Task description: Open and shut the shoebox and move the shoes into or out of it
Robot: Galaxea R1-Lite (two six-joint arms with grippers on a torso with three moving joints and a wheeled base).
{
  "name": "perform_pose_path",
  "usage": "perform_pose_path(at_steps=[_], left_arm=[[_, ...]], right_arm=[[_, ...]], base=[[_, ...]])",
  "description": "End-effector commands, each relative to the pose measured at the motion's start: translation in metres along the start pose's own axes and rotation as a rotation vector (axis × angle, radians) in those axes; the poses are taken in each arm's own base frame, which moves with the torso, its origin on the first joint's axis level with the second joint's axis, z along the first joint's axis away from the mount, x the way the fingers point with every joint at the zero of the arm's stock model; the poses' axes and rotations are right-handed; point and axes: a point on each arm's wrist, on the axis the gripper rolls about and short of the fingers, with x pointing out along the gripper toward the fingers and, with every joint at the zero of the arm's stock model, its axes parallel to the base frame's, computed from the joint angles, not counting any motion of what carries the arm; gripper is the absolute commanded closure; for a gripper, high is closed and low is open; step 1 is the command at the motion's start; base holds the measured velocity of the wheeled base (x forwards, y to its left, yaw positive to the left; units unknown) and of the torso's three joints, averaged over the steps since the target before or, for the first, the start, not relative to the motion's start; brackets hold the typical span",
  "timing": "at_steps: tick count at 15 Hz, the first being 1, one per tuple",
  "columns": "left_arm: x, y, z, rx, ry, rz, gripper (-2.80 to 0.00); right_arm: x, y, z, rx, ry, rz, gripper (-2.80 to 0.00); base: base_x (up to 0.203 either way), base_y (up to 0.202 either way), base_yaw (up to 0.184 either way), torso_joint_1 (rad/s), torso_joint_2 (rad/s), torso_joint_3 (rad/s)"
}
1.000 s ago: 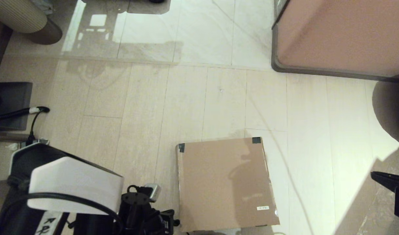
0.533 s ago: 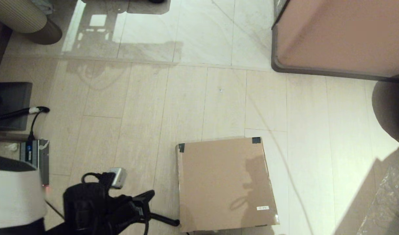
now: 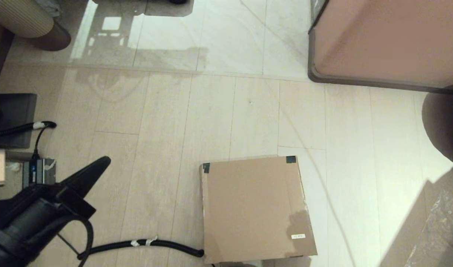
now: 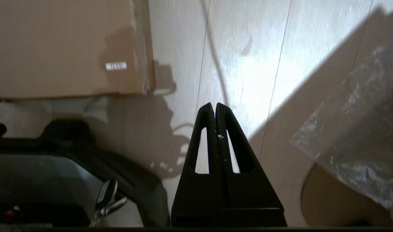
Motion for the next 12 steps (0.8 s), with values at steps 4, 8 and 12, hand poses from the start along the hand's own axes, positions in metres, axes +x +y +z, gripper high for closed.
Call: perform_pose_path(at_steps=[4,8,12], left_arm=[[-0.042,-0.011,0.040,0.019,0.030,-0.053,0.00],[-0.105,-0.013,0.031,0.087,0.274,0.069,0.00],[-0.160,0.000,-0.032,0.246,0.329,0.187,0.00]], right_arm=[[-0.008,0.000,-0.006,-0.007,-0.109,0.008,0.00],[-0.008,0.001,-0.006,-0.011,-0.109,0.030,0.00],[-0.008,0.001,-0.006,-0.008,-0.110,0.035,0.00]], base=[[0.000,0.000,0.000,0.000,0.00,0.000],[0.000,0.000,0.000,0.000,0.00,0.000],[0.000,0.000,0.000,0.000,0.00,0.000]])
